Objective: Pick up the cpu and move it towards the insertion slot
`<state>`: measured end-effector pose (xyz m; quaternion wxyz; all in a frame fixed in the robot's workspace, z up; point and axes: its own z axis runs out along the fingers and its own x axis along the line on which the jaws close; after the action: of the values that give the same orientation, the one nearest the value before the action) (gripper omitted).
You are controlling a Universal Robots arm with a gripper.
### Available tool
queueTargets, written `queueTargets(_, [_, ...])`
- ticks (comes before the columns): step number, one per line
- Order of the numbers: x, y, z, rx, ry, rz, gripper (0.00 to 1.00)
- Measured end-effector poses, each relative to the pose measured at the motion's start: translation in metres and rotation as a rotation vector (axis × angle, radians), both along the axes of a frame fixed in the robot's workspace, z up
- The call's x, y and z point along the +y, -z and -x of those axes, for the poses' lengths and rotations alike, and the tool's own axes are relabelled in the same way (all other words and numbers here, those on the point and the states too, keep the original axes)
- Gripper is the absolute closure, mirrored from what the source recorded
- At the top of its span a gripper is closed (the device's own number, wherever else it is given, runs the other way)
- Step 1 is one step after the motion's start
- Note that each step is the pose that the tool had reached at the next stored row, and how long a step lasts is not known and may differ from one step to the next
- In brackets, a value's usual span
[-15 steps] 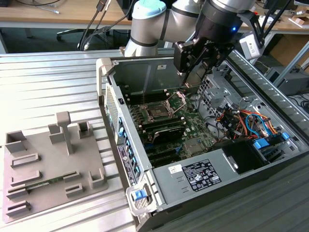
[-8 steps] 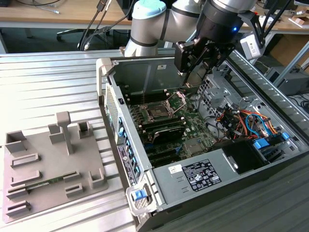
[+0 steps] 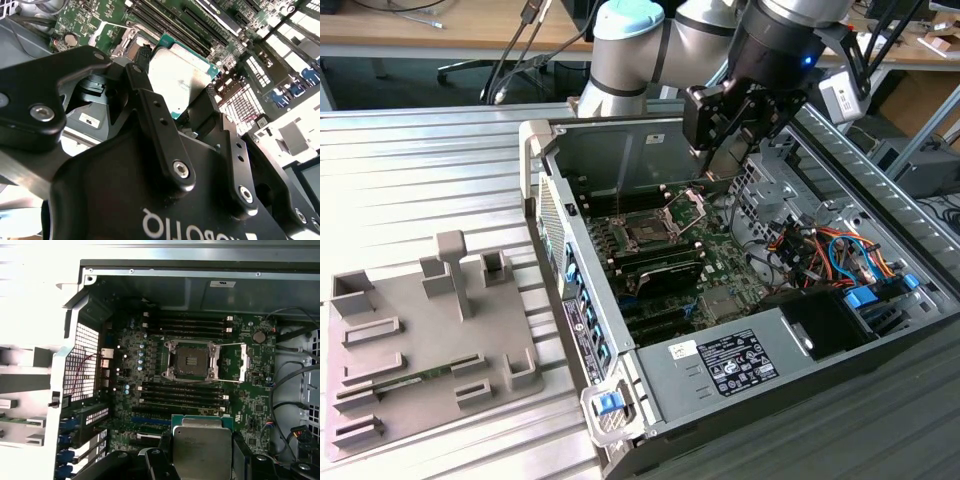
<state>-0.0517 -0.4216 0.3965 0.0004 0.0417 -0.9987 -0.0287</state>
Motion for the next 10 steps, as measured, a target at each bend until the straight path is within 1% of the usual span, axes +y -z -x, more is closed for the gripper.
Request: queueTargets(10, [0.0,0.0004,-0.002,0.0,0.0,0.0,0.45])
